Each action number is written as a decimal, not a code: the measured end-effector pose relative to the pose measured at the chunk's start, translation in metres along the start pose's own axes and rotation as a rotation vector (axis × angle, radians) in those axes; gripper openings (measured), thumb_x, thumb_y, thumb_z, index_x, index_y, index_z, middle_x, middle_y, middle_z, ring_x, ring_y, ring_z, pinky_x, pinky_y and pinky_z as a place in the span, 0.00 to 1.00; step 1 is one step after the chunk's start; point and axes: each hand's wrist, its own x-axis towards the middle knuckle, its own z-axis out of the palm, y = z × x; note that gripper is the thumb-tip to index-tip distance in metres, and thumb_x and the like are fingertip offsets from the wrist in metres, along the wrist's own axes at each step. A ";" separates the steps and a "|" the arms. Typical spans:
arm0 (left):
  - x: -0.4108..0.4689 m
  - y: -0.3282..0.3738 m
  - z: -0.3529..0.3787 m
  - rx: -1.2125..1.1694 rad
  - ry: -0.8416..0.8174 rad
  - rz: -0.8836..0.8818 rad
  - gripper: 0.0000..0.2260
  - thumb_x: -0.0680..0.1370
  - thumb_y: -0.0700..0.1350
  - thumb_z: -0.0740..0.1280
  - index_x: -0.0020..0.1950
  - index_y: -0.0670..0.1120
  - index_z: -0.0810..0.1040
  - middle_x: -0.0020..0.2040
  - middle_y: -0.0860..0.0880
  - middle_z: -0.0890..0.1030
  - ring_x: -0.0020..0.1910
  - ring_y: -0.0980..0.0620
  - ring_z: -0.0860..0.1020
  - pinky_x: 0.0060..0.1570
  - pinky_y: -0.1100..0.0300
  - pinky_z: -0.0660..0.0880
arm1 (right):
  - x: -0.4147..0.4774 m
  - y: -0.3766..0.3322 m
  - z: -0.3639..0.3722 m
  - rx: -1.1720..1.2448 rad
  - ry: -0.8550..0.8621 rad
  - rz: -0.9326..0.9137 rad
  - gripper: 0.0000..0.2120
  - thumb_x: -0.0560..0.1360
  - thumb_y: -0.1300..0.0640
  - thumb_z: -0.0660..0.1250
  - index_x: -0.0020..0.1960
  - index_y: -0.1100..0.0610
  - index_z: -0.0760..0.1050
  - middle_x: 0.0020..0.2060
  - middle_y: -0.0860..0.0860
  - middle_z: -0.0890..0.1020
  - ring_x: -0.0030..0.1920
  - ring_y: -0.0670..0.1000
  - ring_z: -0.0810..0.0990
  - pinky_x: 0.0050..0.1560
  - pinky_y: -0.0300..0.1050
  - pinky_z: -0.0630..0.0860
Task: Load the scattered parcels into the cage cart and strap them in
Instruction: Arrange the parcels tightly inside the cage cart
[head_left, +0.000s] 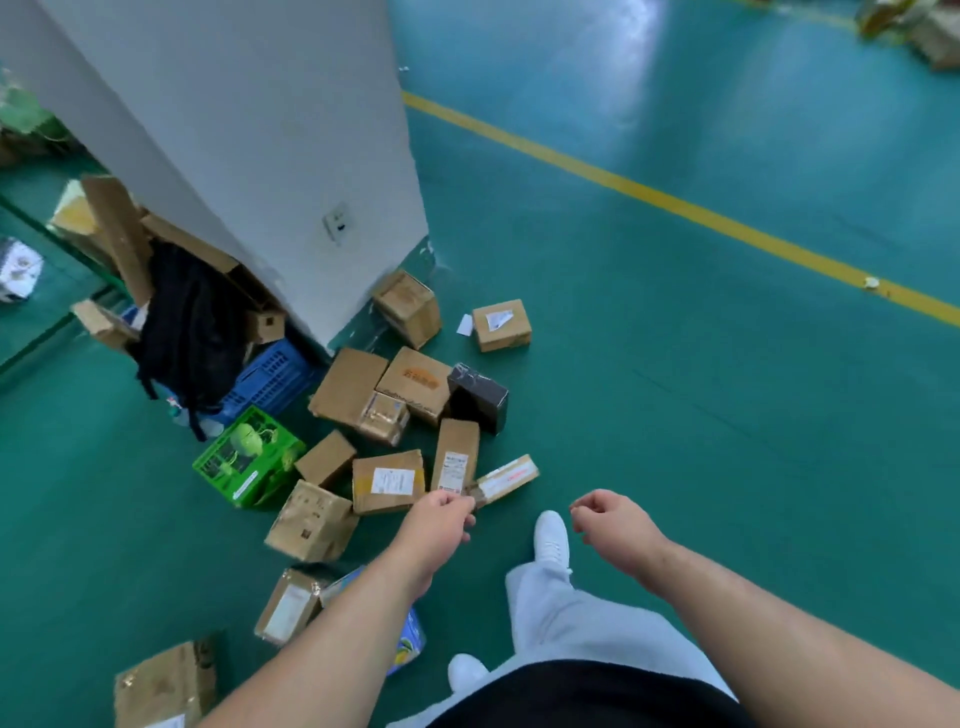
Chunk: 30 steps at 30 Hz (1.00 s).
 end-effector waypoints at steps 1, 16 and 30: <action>0.010 0.010 0.002 0.025 -0.005 -0.014 0.09 0.84 0.51 0.62 0.54 0.48 0.79 0.53 0.47 0.83 0.50 0.49 0.80 0.49 0.55 0.74 | 0.015 -0.004 -0.005 -0.041 -0.011 -0.008 0.08 0.78 0.54 0.62 0.52 0.50 0.79 0.46 0.47 0.84 0.48 0.49 0.83 0.50 0.46 0.80; 0.095 0.095 -0.086 -0.132 0.132 -0.174 0.09 0.83 0.52 0.63 0.57 0.50 0.79 0.55 0.49 0.82 0.54 0.50 0.81 0.58 0.51 0.77 | 0.186 -0.175 -0.028 -0.944 -0.256 -0.179 0.14 0.79 0.47 0.57 0.58 0.50 0.76 0.49 0.48 0.80 0.50 0.54 0.80 0.50 0.45 0.77; 0.255 0.064 -0.125 -0.205 0.137 -0.353 0.07 0.81 0.49 0.65 0.51 0.47 0.80 0.52 0.44 0.85 0.47 0.48 0.81 0.47 0.54 0.75 | 0.316 -0.211 0.065 -1.272 -0.301 -0.114 0.18 0.79 0.41 0.57 0.62 0.51 0.74 0.59 0.53 0.74 0.51 0.58 0.73 0.49 0.50 0.71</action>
